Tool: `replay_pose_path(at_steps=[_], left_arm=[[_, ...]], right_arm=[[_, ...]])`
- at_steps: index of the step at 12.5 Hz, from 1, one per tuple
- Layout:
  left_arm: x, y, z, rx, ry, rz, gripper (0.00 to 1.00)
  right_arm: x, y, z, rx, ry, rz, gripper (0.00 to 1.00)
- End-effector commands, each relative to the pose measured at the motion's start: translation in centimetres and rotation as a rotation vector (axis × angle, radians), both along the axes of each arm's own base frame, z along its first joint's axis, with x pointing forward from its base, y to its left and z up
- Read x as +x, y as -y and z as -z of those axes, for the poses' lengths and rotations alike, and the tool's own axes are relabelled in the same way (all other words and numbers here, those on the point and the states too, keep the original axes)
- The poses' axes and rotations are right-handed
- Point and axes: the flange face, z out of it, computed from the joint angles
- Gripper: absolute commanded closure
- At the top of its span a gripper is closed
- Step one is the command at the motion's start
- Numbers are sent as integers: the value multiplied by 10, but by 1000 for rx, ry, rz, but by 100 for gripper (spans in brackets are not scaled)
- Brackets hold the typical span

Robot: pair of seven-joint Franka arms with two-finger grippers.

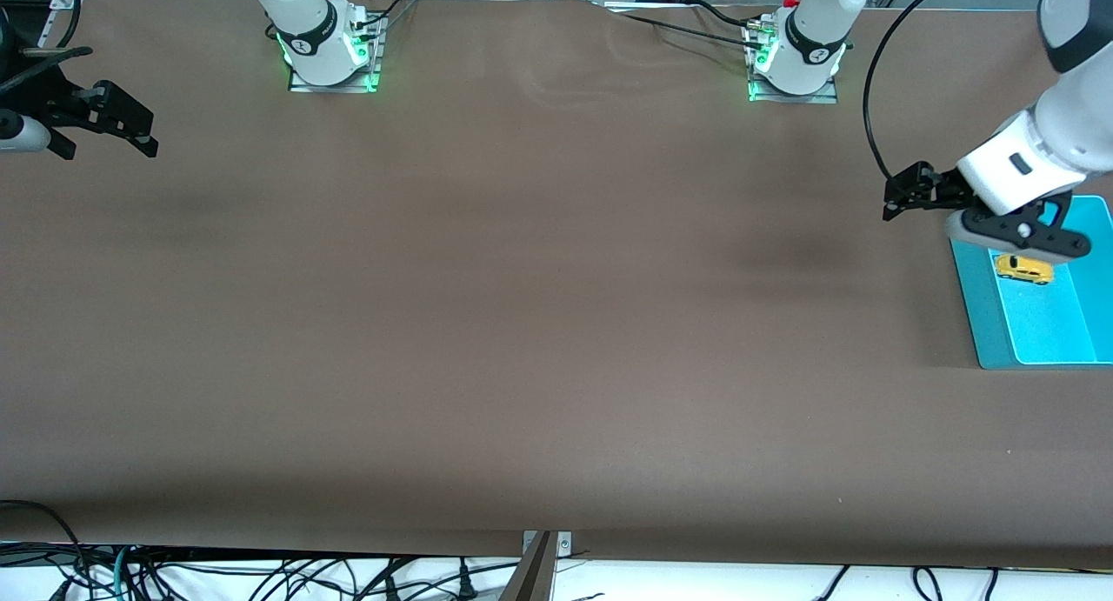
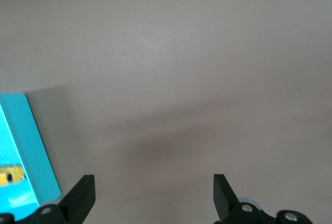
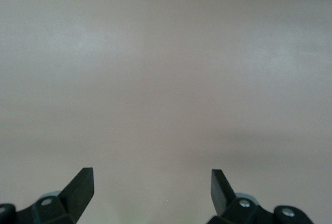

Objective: Wind and store yellow beetle car

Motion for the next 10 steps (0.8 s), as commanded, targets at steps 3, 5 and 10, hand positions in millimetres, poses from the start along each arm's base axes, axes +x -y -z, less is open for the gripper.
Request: replay_pose_path(at_steps=[3, 5, 10], left_arm=[[-27, -21, -3, -25, 9, -93, 0], [-26, -22, -1, -25, -1, -96, 0], [-15, -25, -3, -22, -13, -103, 0]], right_arm=[[-1, 0, -8, 4, -3, 2, 0], [-1, -3, -8, 4, -3, -3, 0], [-1, -2, -9, 6, -1, -3, 0]])
